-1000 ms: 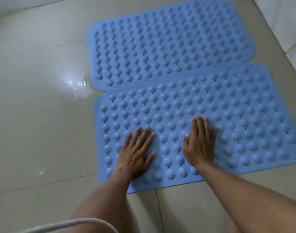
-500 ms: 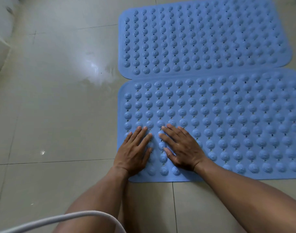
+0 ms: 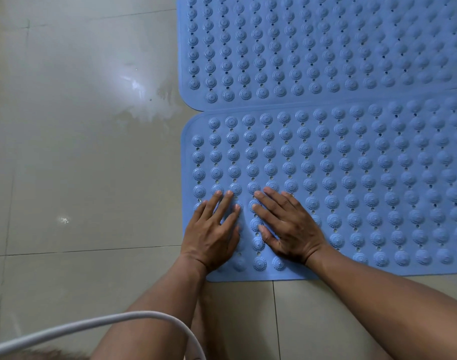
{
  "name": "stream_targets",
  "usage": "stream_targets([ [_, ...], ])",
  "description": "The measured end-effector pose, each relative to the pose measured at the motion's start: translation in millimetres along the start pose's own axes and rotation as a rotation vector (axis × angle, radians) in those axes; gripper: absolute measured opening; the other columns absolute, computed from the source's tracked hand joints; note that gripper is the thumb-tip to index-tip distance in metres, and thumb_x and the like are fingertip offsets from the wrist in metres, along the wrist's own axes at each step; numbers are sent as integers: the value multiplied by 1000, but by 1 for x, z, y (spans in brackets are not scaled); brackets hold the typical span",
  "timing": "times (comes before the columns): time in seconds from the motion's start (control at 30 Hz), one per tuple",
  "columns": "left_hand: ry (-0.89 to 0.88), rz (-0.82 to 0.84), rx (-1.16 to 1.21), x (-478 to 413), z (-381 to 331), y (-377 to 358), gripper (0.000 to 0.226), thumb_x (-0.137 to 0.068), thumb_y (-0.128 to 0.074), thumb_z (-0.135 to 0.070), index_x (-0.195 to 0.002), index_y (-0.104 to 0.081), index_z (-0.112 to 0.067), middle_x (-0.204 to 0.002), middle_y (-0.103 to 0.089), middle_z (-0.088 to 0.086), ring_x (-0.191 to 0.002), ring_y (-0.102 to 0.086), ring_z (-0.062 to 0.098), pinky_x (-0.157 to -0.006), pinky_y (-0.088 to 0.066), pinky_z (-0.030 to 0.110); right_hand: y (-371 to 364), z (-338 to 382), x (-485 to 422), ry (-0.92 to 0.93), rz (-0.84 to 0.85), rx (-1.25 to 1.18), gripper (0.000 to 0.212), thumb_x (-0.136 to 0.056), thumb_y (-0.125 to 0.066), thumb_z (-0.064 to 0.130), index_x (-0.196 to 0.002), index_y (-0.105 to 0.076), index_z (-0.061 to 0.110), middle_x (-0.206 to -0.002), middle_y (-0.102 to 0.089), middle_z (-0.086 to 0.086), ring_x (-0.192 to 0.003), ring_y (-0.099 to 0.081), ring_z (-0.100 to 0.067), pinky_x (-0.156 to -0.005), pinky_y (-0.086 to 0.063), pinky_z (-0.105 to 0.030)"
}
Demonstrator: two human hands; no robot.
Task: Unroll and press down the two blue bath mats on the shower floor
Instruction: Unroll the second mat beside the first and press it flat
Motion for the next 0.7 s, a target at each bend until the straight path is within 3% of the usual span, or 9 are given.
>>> stream_targets([
  [0.2,-4,69,-14,-2,-2,5,44,-88,-50,-25,-125,-71,-12,-148,-55,15,-135,-53,37,-102,-50,49,-2,-1,1,13,-17,-7,44,-95,-58,32,-132,-67,11,-152,-51,-9,-144,-45,-30,-112,-41,-50],
  [0.33,-6,72,-26,-8,-5,8,43,-85,-49,-25,-117,-74,-10,-139,-62,16,-127,-60,39,-89,-56,45,-2,0,1,21,-11,10,45,-94,-57,33,-133,-66,12,-152,-52,-9,-143,-46,-30,-111,-42,-50],
  [0.43,6,108,-5,-18,-7,11,29,-80,-57,-19,-101,-73,-10,-125,-67,15,-113,-63,39,-76,-59,42,3,-1,-2,33,42,39,44,-94,-55,37,-131,-66,15,-151,-54,-9,-141,-48,-29,-110,-42,-48],
  [0.57,98,251,-28,-39,-16,22,10,-77,-61,-22,-83,-63,-13,-96,-63,10,-85,-60,36,-65,-50,39,28,-5,-26,60,89,58,33,-92,-53,37,-111,-68,13,-120,-67,-10,-114,-63,-32,-89,-50,-45],
  [0.63,137,300,-39,-57,-20,33,14,-80,-61,-25,-89,-65,-15,-97,-63,8,-87,-62,35,-69,-48,39,51,-15,-49,13,132,73,32,-89,-51,36,-104,-67,12,-103,-68,-10,-98,-64,-33,-79,-52,-43],
  [0.7,147,342,-44,-90,-24,51,28,-89,-56,-30,-113,-65,-17,-114,-63,8,-104,-61,34,-81,-48,40,85,-31,-78,-38,194,119,32,-88,-53,34,-106,-66,12,-99,-68,-11,-94,-64,-35,-76,-53,-44],
])
Point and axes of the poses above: each hand's wrist, its own x-axis away from the middle knuckle, its own y-axis out of the back of the hand, z = x × y, the point moved 2 cm from there along -x, towards the middle knuckle
